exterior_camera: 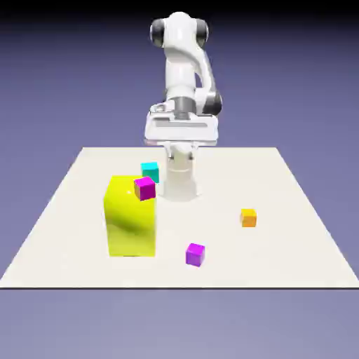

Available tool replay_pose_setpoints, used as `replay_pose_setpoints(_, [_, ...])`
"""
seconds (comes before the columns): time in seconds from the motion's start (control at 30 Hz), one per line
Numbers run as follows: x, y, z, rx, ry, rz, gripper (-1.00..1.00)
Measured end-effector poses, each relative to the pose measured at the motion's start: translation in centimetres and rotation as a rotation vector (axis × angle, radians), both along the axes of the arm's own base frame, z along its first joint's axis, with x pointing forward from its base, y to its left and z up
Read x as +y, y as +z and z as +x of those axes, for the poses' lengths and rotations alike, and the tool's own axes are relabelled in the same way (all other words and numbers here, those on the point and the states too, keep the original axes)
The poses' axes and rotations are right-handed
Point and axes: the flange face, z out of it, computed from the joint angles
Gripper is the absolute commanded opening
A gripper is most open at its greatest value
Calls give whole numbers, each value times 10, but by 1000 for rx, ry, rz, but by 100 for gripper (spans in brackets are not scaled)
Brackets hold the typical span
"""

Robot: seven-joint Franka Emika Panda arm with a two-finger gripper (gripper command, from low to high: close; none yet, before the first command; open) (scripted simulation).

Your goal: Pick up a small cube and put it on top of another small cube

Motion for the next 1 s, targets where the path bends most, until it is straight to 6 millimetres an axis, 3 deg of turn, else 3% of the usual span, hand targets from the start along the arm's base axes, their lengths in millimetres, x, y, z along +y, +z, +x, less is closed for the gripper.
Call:
replay_pose_setpoints(0.27, [-6, -53, 68, 381, -88, 72, 0])
replay_pose_setpoints(0.5, [-9, -113, 113, 715, -162, 137, 0])
replay_pose_setpoints(0.73, [-8, -182, 143, 1051, -226, 202, 0])
replay_pose_setpoints(1.0, [-5, -263, 157, 1437, -282, 272, 0])
